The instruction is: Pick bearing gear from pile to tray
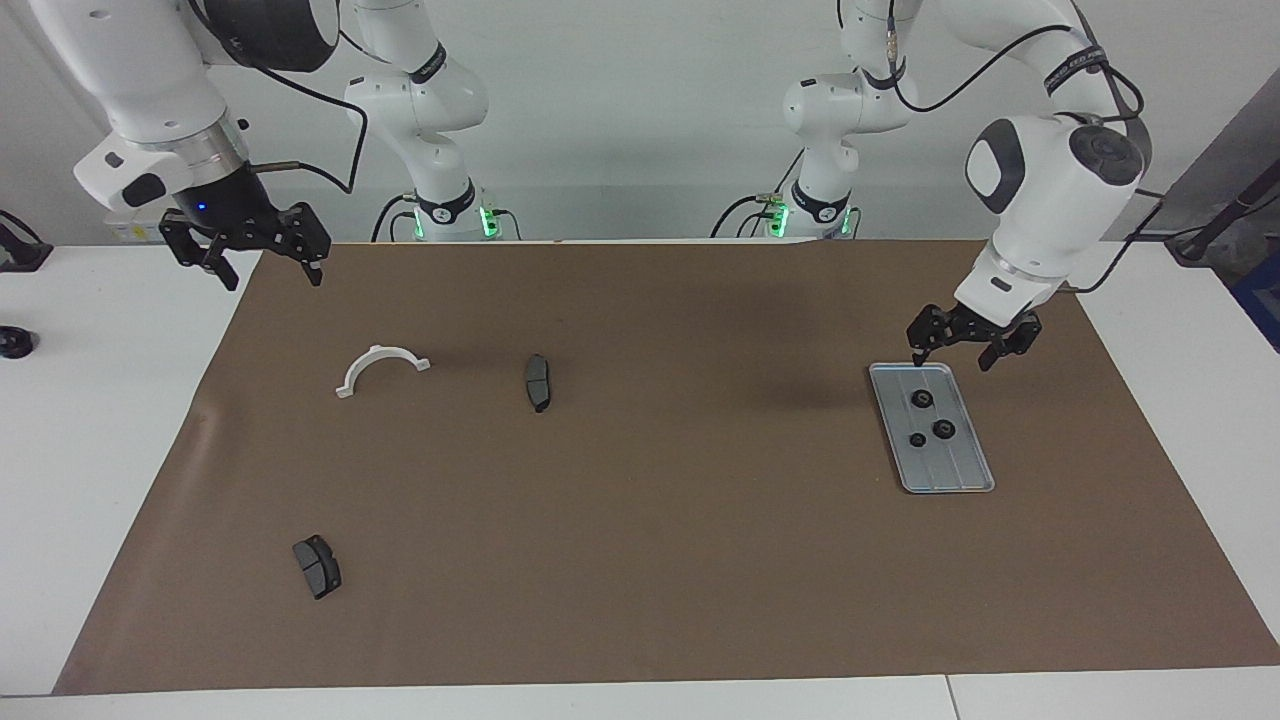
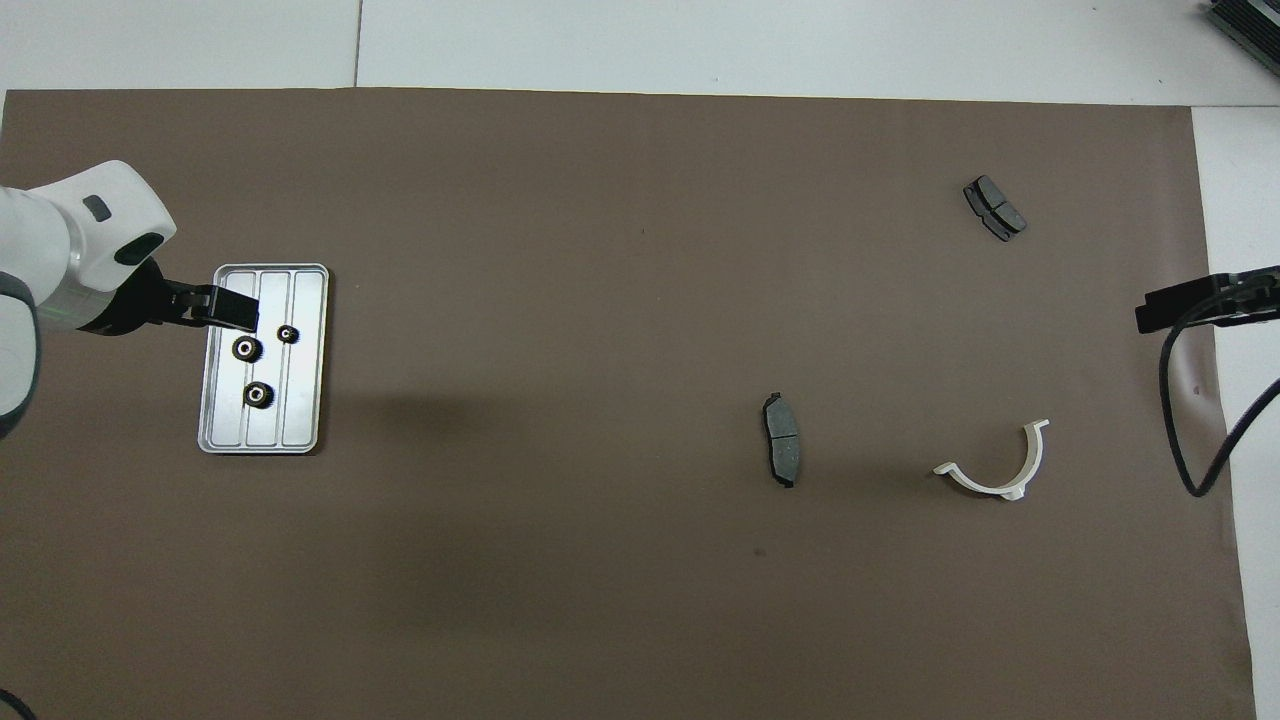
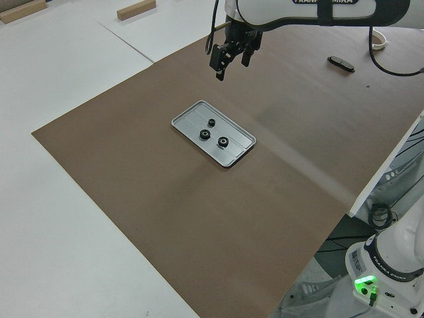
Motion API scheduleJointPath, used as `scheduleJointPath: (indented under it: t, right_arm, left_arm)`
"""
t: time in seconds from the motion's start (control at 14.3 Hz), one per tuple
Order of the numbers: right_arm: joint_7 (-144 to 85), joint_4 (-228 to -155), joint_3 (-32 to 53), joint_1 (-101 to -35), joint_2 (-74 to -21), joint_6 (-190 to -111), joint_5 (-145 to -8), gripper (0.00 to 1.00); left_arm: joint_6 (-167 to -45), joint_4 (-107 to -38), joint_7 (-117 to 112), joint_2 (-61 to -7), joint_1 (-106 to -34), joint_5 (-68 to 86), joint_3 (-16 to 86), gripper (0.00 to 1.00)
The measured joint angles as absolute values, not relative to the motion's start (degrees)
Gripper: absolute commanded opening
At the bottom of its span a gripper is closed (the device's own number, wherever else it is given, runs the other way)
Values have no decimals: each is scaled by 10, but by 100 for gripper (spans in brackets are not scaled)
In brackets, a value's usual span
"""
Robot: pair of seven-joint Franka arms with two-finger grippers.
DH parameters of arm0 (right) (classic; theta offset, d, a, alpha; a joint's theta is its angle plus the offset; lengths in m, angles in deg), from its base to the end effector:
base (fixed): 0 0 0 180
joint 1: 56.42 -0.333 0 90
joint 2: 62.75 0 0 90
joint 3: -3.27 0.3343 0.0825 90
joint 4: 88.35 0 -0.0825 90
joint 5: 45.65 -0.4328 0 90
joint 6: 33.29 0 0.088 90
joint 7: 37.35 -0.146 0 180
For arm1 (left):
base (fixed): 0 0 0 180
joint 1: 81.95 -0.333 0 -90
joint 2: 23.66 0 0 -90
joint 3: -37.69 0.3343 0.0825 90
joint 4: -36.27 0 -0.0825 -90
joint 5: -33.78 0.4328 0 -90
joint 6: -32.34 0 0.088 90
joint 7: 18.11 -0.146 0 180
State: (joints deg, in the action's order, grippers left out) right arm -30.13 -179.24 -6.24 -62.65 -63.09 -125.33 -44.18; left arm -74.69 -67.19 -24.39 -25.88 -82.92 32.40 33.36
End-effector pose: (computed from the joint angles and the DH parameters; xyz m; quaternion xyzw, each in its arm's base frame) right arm 0.6047 -0.0386 0.6025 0.9992 0.0347 0.0118 0.0135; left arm 0.6246 -0.0389 0.4825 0.9966 -0.0806 0.0122 0.0127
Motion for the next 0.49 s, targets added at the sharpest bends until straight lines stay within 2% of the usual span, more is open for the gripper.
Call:
scheduleJointPath:
  t: [0.21,0.49]
  right_arm:
    - [-301,-1792,-62,-627,-631,-1253,-442,100]
    - [-301,-1792,-62,-627,-631,-1253,-442,100]
  left_arm:
    - [-657,-623,-244,-232,-829,324,327,100]
    - [-569,-541,-244,-229,-829,326,326,100]
